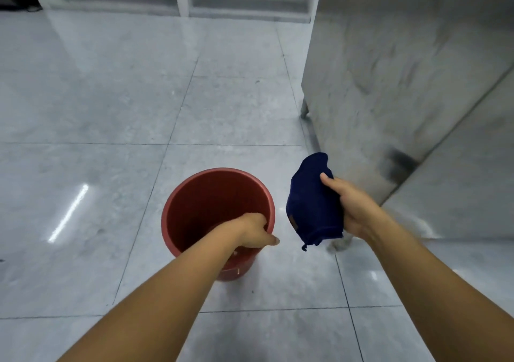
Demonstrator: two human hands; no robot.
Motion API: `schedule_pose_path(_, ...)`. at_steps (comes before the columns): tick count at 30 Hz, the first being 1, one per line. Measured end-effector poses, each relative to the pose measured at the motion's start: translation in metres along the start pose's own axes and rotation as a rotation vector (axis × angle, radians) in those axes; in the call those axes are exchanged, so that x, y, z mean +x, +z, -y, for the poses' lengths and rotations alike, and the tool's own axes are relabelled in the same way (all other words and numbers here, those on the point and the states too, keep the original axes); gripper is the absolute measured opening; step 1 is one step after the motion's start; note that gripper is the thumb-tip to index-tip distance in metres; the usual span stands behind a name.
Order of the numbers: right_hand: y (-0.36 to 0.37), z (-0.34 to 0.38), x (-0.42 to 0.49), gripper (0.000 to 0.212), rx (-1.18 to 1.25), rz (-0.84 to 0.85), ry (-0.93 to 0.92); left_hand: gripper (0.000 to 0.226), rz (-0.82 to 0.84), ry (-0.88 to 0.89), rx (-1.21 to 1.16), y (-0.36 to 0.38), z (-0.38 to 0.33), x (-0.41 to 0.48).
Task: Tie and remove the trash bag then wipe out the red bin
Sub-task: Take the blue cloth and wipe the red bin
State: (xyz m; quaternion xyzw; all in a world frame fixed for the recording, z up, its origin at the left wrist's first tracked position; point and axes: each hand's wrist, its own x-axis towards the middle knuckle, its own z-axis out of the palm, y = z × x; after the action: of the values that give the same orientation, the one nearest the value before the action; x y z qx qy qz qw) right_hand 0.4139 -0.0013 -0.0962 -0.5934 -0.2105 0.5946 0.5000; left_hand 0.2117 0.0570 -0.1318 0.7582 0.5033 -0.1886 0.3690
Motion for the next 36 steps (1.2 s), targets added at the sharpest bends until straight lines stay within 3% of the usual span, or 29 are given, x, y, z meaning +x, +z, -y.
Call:
schedule_pose_path(4, -0.002, -0.003, -0.007, 0.028, -0.029, -0.012, 0.014, 0.032, -0.178, 0.028, 0.046, 0.008, -0.011, -0.013)
schedule_pose_path(10, -0.007, -0.005, -0.007, 0.024, -0.023, -0.031, -0.005, 0.028, -0.495, 0.167, 0.361, 0.043, -0.003, -0.028)
schedule_pose_path(15, -0.014, -0.014, -0.01, 0.023, -0.046, -0.064, 0.013, 0.032, -0.589, 0.475, 0.623, 0.041, 0.03, -0.048)
schedule_pose_path(19, -0.012, -0.017, -0.011, 0.021, -0.028, -0.068, 0.01, 0.045, -0.532, 0.699, 0.921, 0.046, 0.058, -0.057)
schedule_pose_path(23, -0.01, -0.024, -0.014, 0.019, -0.033, -0.065, 0.023, 0.069, -0.43, 0.578, 0.974, 0.056, 0.075, -0.059)
schedule_pose_path(26, -0.008, -0.029, -0.017, 0.018, -0.063, -0.062, 0.035, 0.081, -0.588, 0.604, 0.923, 0.051, 0.072, -0.062)
schedule_pose_path(31, 0.002, -0.036, -0.017, 0.02, -0.068, -0.072, 0.048, 0.065, -0.934, 0.587, 0.829, 0.016, 0.073, -0.057)
schedule_pose_path(36, 0.022, -0.047, -0.015, 0.024, -0.074, -0.077, 0.064, 0.067, -0.998, 0.458, 0.777, -0.012, 0.077, -0.05)
